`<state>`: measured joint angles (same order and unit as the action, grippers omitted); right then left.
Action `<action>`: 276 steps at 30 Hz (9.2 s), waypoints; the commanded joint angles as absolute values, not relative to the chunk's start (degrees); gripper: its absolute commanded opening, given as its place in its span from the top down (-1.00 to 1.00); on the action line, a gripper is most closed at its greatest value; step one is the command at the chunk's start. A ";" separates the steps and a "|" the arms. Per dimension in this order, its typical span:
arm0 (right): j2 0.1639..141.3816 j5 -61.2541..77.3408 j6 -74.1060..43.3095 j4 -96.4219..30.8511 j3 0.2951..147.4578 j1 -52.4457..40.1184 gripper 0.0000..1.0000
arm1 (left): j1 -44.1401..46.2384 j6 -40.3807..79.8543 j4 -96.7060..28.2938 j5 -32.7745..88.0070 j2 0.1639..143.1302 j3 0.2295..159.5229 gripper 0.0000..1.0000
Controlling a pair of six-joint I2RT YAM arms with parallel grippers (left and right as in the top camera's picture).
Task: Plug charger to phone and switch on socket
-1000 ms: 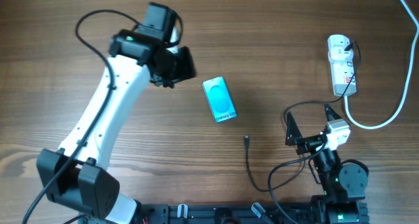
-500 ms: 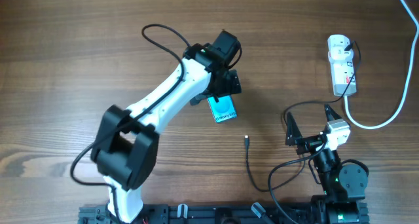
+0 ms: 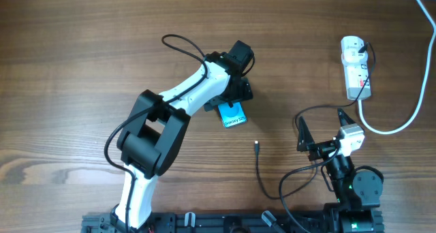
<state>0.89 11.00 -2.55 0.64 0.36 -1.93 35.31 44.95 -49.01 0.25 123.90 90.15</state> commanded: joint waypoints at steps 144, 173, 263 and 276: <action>0.54 11.66 -3.16 0.82 0.30 -1.83 -0.99 | 27.81 37.71 -58.17 6.55 120.60 81.89 -0.36; 0.54 11.66 -3.16 0.82 0.30 -1.83 -0.99 | 17.45 31.70 -71.64 63.70 112.49 81.87 -0.19; 0.54 11.66 -3.14 0.82 0.30 -1.80 -0.99 | 12.14 20.12 -72.71 53.98 112.49 81.87 0.01; 0.54 11.66 -3.11 0.82 0.30 -1.80 -1.00 | 12.14 20.14 -72.38 56.10 112.49 81.87 0.24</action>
<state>0.89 11.00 -2.55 0.64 0.36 -1.93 12.10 20.40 -72.58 53.47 113.86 81.69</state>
